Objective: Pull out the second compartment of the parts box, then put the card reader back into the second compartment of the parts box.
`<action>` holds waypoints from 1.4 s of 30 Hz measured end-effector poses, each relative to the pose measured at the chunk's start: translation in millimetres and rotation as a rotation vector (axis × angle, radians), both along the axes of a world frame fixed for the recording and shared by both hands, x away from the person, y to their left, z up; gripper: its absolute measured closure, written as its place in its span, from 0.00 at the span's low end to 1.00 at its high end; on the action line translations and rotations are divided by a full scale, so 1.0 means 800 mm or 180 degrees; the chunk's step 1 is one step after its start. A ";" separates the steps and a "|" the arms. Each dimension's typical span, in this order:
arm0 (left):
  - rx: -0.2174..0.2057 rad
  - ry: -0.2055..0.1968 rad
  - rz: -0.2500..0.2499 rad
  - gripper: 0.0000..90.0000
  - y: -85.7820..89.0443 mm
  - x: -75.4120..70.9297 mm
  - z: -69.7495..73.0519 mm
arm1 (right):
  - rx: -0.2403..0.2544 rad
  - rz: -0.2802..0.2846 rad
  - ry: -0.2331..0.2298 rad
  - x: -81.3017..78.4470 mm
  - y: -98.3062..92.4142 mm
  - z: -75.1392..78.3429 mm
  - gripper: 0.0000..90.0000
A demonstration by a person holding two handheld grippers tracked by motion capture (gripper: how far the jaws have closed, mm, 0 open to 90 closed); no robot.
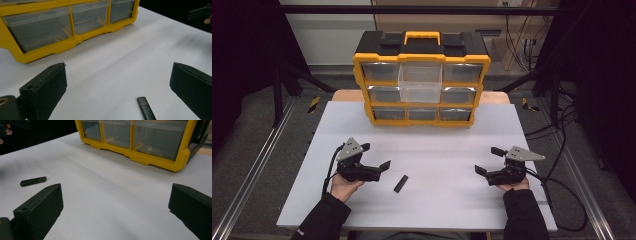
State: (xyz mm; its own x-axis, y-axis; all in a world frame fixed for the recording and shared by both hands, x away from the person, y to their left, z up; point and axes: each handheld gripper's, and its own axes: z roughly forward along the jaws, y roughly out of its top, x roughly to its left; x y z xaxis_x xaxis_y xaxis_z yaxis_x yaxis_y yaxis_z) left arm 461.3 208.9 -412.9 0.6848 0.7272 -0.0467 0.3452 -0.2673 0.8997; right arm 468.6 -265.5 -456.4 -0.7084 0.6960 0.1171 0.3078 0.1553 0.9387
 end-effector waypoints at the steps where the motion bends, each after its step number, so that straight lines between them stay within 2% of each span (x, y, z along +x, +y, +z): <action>1: 0.0000 0.0024 -0.0029 0.01 -0.001 0.000 -0.001 | -0.0002 0.0000 0.0000 0.000 0.000 0.000 0.00; 4: 0.0016 0.0078 -0.0054 0.01 -0.004 -0.001 -0.005 | -0.0001 -0.0002 -0.0002 0.000 0.000 0.000 0.00; 13: 0.0164 0.0120 -0.0108 0.01 -0.018 -0.004 -0.015 | 0.0003 0.0001 -0.0007 0.000 0.000 0.000 0.00; 26: 0.0237 0.0191 -0.0186 0.00 -0.028 -0.008 -0.022 | 0.0013 0.0005 -0.0005 0.000 0.000 0.000 0.00; 42: 0.0415 0.0404 -0.0232 0.03 -0.048 -0.015 -0.041 | 0.0027 0.0011 -0.0014 -0.001 -0.001 0.001 0.00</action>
